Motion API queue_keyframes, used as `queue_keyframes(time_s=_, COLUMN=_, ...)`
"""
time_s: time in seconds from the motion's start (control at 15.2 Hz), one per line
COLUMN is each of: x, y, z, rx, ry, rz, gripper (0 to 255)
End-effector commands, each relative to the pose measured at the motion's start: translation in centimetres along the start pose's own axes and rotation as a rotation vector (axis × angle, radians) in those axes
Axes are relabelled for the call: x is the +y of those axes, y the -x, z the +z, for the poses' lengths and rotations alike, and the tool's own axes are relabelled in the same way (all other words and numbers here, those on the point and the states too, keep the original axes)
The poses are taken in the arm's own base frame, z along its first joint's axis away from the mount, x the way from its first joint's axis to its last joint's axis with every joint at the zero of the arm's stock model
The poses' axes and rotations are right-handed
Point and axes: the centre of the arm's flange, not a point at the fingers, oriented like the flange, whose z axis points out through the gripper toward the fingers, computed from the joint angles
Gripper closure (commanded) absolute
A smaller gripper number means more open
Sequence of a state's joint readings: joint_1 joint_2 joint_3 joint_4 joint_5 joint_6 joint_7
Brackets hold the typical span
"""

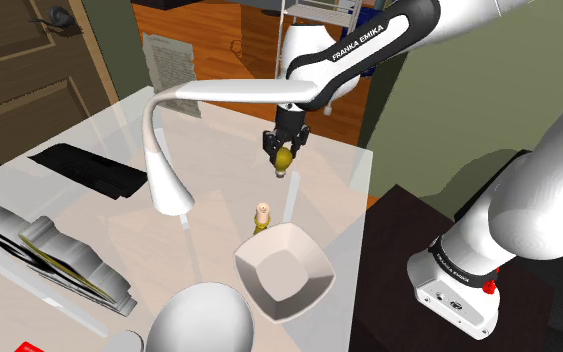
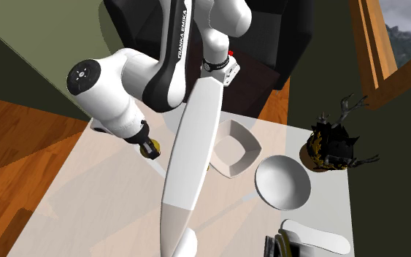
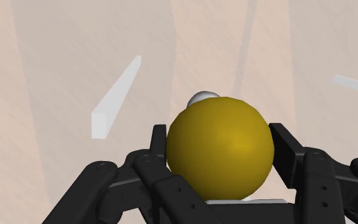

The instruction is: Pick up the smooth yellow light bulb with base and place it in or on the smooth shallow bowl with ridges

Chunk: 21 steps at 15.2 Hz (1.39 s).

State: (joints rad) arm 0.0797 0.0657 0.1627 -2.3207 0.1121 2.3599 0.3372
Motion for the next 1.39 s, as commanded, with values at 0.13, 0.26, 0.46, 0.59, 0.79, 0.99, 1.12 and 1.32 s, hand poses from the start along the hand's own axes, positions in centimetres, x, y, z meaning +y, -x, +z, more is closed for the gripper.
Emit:
queue_keyframes(time_s=0.13, x=-0.2, y=0.1, z=-2.1, rx=0.0, ry=0.0, rz=0.0, gripper=255)
queue_keyframes(time_s=0.26, x=-0.2, y=0.2, z=-3.2, rx=0.0, ry=0.0, rz=0.0, gripper=255)
queue_keyframes(time_s=0.46, x=-0.3, y=0.3, z=-4.8, rx=0.0, ry=0.0, rz=0.0, gripper=255)
queue_keyframes(time_s=0.59, x=-0.4, y=0.3, z=-5.4, rx=0.0, ry=0.0, rz=0.0, gripper=255)
queue_keyframes(time_s=0.79, x=-2.3, y=3.8, z=-5.4, rx=0.0, ry=0.0, rz=0.0, gripper=255)
queue_keyframes(time_s=0.99, x=-4.3, y=7.2, z=-5.3, rx=0.0, ry=0.0, rz=0.0, gripper=255)
queue_keyframes(time_s=1.12, x=-5.6, y=9.5, z=-5.3, rx=0.0, ry=0.0, rz=0.0, gripper=255)
queue_keyframes(time_s=1.32, x=-7.5, y=13.0, z=-5.3, rx=0.0, ry=0.0, rz=0.0, gripper=255)
